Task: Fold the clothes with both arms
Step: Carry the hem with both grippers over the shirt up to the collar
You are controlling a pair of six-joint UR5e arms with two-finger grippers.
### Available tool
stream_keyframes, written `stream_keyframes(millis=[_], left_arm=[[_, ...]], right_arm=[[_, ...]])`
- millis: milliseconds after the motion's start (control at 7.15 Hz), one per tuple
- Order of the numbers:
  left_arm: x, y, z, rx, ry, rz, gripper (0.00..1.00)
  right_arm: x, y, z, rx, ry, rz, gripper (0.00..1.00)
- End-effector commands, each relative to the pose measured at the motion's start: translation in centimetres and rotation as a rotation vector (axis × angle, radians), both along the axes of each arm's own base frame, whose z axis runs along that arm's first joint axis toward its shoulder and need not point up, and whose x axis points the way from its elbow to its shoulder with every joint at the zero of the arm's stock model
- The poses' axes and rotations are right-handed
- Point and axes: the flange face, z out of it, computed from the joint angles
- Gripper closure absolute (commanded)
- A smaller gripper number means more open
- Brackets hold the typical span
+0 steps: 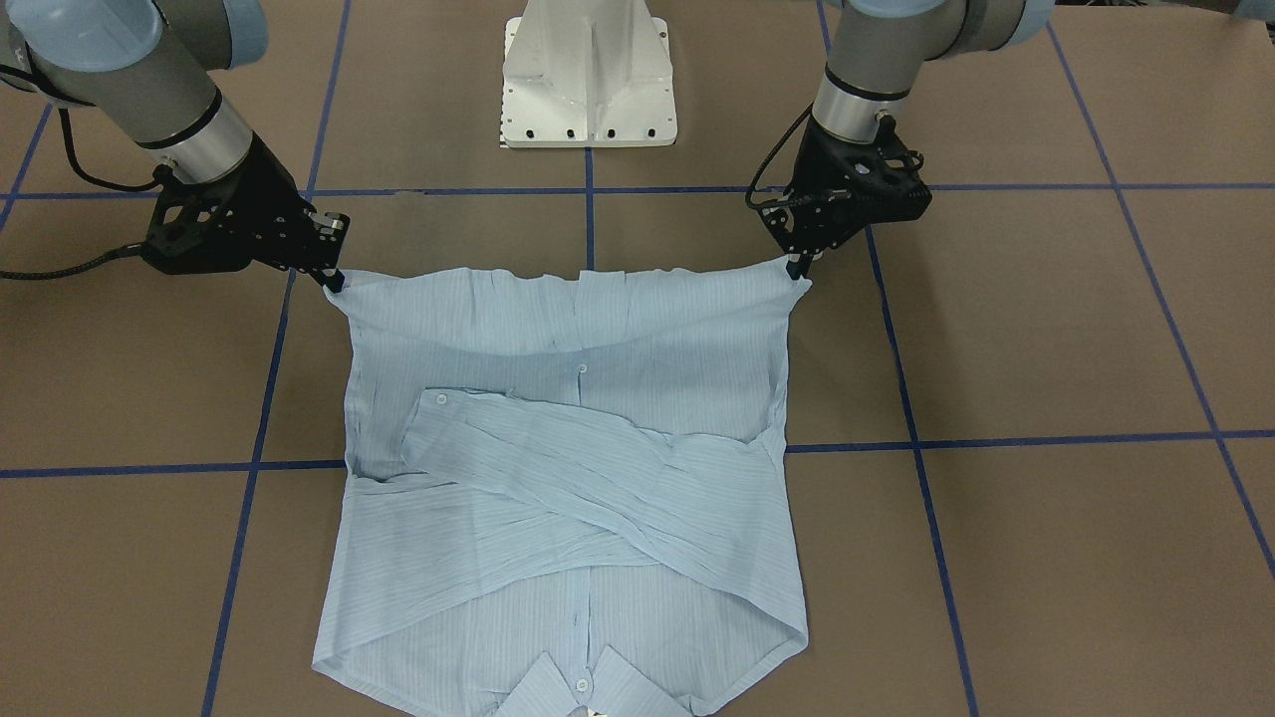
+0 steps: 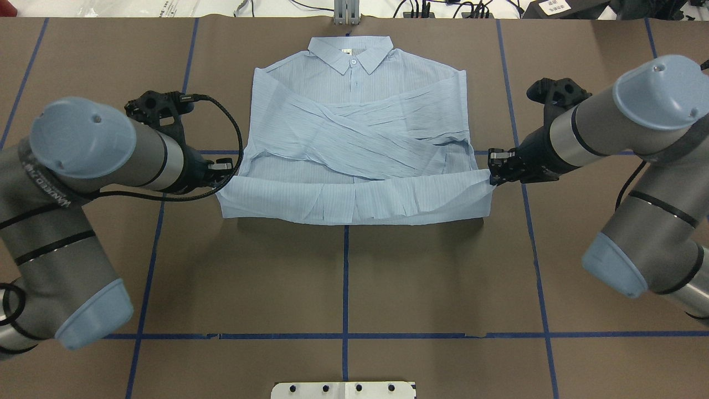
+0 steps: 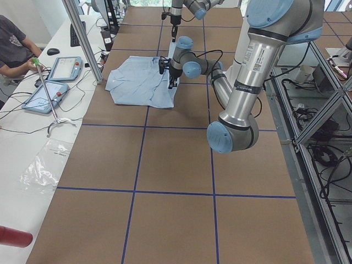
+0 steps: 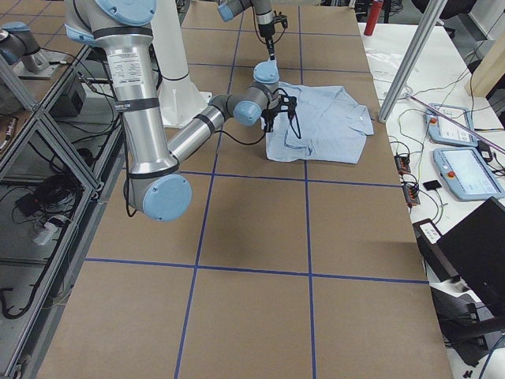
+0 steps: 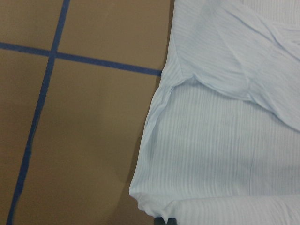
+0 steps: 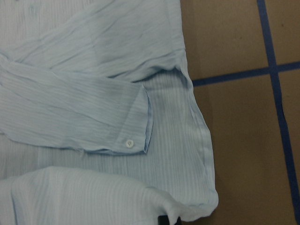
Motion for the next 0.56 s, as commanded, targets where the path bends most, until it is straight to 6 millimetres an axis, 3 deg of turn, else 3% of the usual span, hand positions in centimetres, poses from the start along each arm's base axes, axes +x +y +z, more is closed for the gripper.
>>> stream_keyframes(millis=[0, 140, 280, 419], left_arm=[[-1.4, -7.7, 0.9, 0.015, 0.016, -0.111, 1.0], [-2.7, -11.0, 2.5, 0.03, 0.02, -0.147, 1.0], [-2.7, -14.7, 2.5, 0.03, 0.031, -0.147, 1.0], [-1.0, -17.3, 1.1, 0.039, 0.049, -0.148, 1.0]], right_arm=[[1.6, -6.8, -2.0, 0.007, -0.003, 0.095, 1.0], [2.6, -10.4, -2.1, 0.003, 0.011, 0.132, 1.0], [2.1, -14.2, -2.7, -0.01, 0.026, 0.148, 1.0], [0.5, -16.7, -3.3, -0.024, 0.038, 0.148, 1.0]])
